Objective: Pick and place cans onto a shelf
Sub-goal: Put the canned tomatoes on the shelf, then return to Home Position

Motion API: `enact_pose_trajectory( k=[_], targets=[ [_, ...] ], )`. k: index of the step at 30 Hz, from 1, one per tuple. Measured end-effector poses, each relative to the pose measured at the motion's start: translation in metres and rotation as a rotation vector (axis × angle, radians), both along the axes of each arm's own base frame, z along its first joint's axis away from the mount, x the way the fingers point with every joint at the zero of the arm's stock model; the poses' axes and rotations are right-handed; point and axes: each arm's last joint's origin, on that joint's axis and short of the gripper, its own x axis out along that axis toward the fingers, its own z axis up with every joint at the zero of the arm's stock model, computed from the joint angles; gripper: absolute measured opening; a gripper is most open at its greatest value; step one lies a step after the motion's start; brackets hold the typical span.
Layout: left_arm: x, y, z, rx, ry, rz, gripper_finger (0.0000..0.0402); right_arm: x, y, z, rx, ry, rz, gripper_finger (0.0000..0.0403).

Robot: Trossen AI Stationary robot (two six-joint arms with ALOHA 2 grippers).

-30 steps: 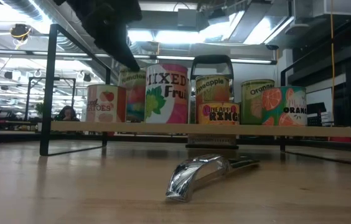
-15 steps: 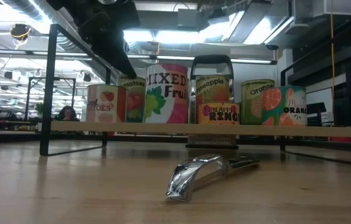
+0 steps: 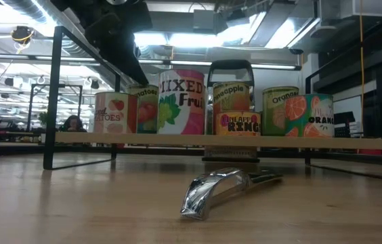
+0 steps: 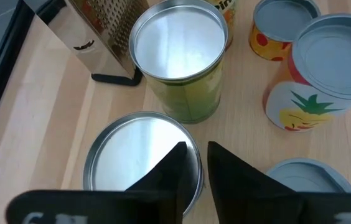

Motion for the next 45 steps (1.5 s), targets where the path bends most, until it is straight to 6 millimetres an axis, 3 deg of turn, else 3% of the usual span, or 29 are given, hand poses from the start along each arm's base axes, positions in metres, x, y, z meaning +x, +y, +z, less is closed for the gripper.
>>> enact_pose_trajectory(
  k=[15,26,32,39,45],
  targets=[
    [0.005,-0.002,0.006,0.006,-0.081,-0.005,0.0068,0.000,0.000,0.000,-0.003,-0.001,0.003,0.0034],
    [0.026,-0.002,0.045,0.026,-0.545,-0.010,0.0068,0.011,0.005,0.018,-0.052,-0.231,0.095,0.0034],
    [0.029,-0.011,0.068,0.168,-0.754,-0.100,0.0068,0.016,0.007,0.033,-0.041,-0.400,0.107,0.0034],
    [0.007,-0.018,0.091,0.187,-0.824,-0.124,0.0068,0.018,0.003,0.039,-0.022,-0.449,0.078,0.0034],
    [-0.032,-0.029,0.111,0.200,-0.806,-0.086,0.0068,0.006,-0.003,0.046,-0.010,-0.483,0.053,0.0034]
  ],
)
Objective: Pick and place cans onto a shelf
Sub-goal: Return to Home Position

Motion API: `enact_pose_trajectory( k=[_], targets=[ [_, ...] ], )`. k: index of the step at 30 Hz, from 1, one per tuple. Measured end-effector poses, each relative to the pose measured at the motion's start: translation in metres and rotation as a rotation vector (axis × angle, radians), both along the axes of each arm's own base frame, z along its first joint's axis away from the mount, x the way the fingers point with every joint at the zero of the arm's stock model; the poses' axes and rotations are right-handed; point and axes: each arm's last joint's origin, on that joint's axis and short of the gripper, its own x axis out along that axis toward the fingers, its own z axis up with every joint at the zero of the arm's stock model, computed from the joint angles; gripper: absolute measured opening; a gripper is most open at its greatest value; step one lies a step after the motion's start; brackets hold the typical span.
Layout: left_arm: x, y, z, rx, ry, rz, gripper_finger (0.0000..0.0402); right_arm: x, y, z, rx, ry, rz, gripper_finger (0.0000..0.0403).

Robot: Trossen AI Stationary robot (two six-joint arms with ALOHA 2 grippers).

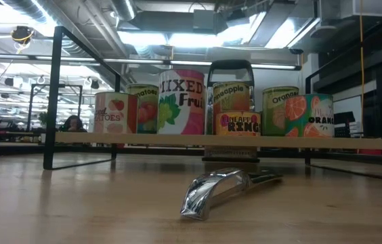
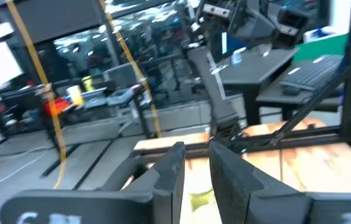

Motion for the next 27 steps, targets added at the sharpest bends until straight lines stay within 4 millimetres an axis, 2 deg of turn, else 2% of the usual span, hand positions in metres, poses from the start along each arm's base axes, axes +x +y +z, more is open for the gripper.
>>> enact_pose_trajectory(
  k=[4,10,16,20,27],
  targets=[
    [-0.030,-0.009,0.007,0.002,0.040,0.023,0.0068,-0.016,-0.008,0.006,0.006,-0.029,-0.039,0.0034],
    [-0.073,-0.021,0.013,0.008,0.083,-0.079,0.0068,-0.038,-0.019,0.009,0.049,-0.026,-0.048,0.0034],
    [-0.111,-0.018,0.009,-0.036,0.147,-0.096,0.0068,-0.059,-0.029,0.003,0.114,0.055,-0.070,0.0034],
    [-0.119,-0.017,-0.016,-0.056,0.183,-0.100,0.0068,-0.063,-0.030,-0.016,0.137,0.084,-0.080,0.0034],
    [-0.123,-0.016,-0.077,-0.070,0.125,-0.105,0.0068,-0.057,-0.028,-0.078,0.163,0.028,-0.074,0.0034]
  ],
)
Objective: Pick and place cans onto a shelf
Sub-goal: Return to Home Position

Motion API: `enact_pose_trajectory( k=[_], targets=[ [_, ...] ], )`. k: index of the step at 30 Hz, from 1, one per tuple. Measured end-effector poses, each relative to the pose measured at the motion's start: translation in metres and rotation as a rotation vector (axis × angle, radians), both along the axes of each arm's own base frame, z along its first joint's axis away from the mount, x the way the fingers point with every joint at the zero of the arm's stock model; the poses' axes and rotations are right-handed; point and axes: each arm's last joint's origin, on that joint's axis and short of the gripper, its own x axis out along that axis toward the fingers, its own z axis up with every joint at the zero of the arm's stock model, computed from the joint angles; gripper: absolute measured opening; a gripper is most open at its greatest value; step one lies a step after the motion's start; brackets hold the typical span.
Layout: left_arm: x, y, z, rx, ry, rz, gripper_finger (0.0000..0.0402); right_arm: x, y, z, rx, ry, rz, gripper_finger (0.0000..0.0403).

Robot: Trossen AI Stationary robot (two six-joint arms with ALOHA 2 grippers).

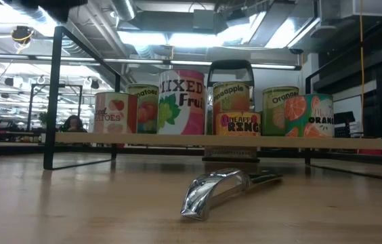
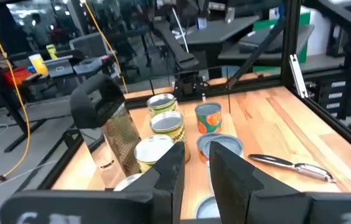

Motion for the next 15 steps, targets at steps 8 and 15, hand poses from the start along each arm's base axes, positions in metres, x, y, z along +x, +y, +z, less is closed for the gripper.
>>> enact_pose_trajectory(
  k=[8,15],
  targets=[
    [-0.014,0.005,-0.044,0.013,-0.104,0.002,0.0068,-0.009,-0.006,-0.044,0.032,-0.099,-0.052,0.0034],
    [-0.021,0.013,-0.070,0.043,-0.165,0.081,0.0068,-0.020,-0.014,-0.067,0.044,-0.233,-0.076,0.0034]
  ],
)
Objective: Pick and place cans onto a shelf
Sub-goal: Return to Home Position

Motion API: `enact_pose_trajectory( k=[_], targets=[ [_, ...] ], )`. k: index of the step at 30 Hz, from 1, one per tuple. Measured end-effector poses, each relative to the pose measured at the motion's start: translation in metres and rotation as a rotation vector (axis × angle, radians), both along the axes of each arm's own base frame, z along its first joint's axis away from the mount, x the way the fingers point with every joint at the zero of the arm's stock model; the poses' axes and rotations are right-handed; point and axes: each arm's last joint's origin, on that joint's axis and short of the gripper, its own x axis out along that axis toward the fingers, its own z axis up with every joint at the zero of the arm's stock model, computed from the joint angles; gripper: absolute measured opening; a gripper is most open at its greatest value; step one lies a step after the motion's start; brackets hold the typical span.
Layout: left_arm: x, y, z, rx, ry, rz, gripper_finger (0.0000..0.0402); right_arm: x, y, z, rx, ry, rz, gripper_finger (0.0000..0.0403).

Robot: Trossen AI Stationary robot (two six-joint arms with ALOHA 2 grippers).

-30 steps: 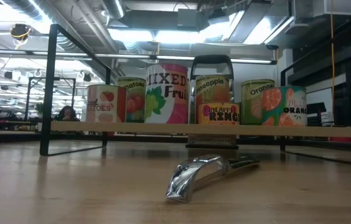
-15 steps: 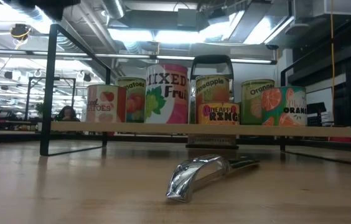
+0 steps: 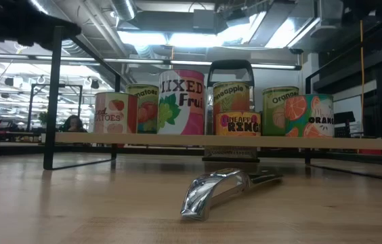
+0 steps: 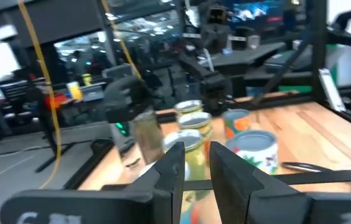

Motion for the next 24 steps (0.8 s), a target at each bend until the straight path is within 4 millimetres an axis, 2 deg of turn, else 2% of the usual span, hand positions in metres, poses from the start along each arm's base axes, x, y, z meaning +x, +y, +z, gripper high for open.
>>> enact_pose_trajectory(
  k=[7,16,24],
  targets=[
    [0.002,0.008,-0.017,0.011,-0.017,0.087,0.0068,-0.002,-0.005,-0.025,0.025,-0.088,0.010,0.0034],
    [0.009,0.016,-0.035,0.012,-0.044,0.072,0.0068,0.006,-0.009,-0.056,0.027,-0.157,0.055,0.0034],
    [0.010,0.022,-0.035,-0.016,-0.048,0.022,0.0068,0.011,-0.014,-0.075,0.079,-0.152,0.075,0.0034]
  ],
)
